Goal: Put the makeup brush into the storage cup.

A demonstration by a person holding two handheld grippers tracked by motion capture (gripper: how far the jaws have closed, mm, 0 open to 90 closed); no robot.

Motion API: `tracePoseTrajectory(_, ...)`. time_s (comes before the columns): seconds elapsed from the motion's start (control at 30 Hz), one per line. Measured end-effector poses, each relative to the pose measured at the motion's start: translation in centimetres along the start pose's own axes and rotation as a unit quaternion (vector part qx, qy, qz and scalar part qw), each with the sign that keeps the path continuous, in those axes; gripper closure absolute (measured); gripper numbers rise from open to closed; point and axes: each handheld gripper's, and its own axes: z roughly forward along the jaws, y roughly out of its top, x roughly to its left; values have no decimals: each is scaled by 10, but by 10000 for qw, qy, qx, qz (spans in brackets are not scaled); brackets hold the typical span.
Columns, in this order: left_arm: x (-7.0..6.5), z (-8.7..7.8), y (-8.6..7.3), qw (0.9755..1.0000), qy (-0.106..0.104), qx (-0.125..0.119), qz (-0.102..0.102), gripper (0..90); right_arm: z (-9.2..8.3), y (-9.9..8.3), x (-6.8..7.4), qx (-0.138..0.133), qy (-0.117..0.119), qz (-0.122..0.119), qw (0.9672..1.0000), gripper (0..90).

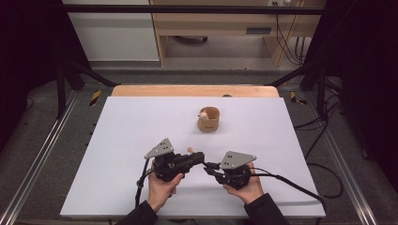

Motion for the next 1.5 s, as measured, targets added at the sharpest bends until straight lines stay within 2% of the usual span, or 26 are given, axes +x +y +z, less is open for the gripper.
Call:
tracePoseTrajectory(0.2,-1,-2,2,9997,206,42,115,832,-2,2,-1,-76,-111,85,9999,610)
tracePoseTrajectory(0.4,-3,-2,3,9994,304,83,166,832,-4,5,0,-147,-135,197,9996,544)
tracePoseTrajectory(0.5,-4,-1,3,9992,331,112,204,832,-3,7,1,-154,-152,164,9996,533)
tracePoseTrajectory(0.6,-6,0,2,9991,338,132,213,832,-1,9,3,-129,-179,101,9997,550)
tracePoseTrajectory(0.9,-8,3,1,9990,338,187,226,833,-3,11,3,-230,-138,160,9995,687)
tracePoseTrajectory(1.13,-8,3,1,9991,306,202,214,833,-1,12,4,-215,-89,106,9997,767)
tracePoseTrajectory(1.5,-7,4,0,9991,279,248,189,833,-1,12,5,-268,-36,46,9996,810)
